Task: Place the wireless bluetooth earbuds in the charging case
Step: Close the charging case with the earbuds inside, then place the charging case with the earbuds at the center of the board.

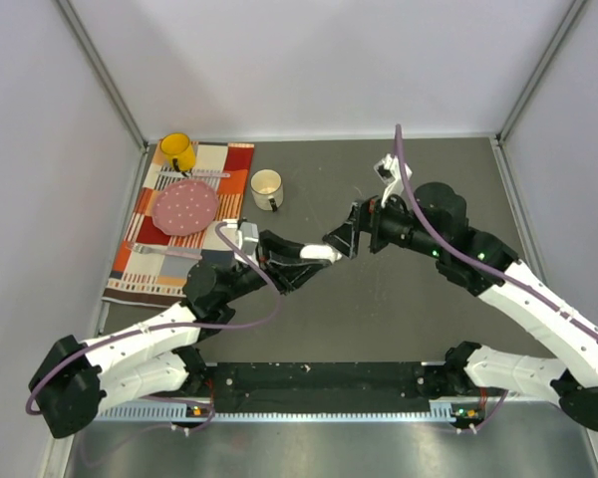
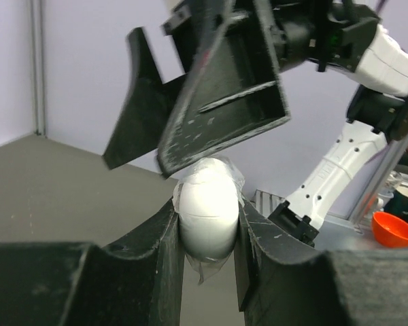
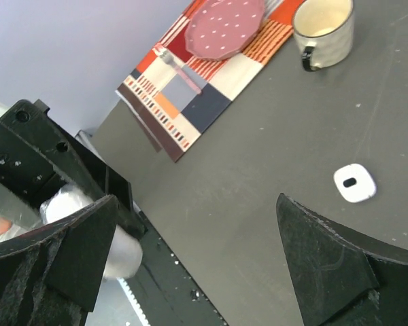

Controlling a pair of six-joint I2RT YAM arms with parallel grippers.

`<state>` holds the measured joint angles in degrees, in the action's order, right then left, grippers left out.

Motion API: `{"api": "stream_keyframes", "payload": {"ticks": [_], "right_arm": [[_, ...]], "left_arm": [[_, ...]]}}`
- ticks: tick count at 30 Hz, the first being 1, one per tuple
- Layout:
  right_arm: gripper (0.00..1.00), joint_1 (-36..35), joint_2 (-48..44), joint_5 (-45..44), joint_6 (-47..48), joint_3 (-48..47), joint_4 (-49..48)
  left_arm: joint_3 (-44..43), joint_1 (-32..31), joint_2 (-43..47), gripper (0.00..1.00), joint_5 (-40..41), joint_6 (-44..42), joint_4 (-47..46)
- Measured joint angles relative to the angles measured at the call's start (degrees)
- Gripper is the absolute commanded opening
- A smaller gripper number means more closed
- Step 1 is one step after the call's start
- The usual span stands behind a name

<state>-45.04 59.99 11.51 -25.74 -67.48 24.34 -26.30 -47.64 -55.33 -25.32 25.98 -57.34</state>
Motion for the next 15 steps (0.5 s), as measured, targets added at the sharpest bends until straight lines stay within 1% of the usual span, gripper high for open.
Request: {"api": "stream_keyframes", "payload": {"ticks": [4, 7, 12, 15], "right_arm": [[0.99, -0.11, -3.80, -5.29, 0.76, 2.89, -0.46], [0.99, -0.20, -6.08, -9.66, 1.55, 4.15, 1.11], [0.99, -0.46, -6.34, -13.75, 0.98, 4.20, 2.14], [0.99, -0.61, -6.54, -18.01, -1.27, 4.66, 2.01]], "left_arm": [[1.01, 0.28, 0.00, 0.00, 4.28, 1.33, 1.09], [1.03, 0.92, -0.07, 0.00, 7.67, 2.69, 1.20], [1.03, 1.42, -0.15, 0.00, 10.58, 4.26, 1.46], [0.87, 1.42, -0.37, 0.00, 12.02, 5.46, 4.55]]}}
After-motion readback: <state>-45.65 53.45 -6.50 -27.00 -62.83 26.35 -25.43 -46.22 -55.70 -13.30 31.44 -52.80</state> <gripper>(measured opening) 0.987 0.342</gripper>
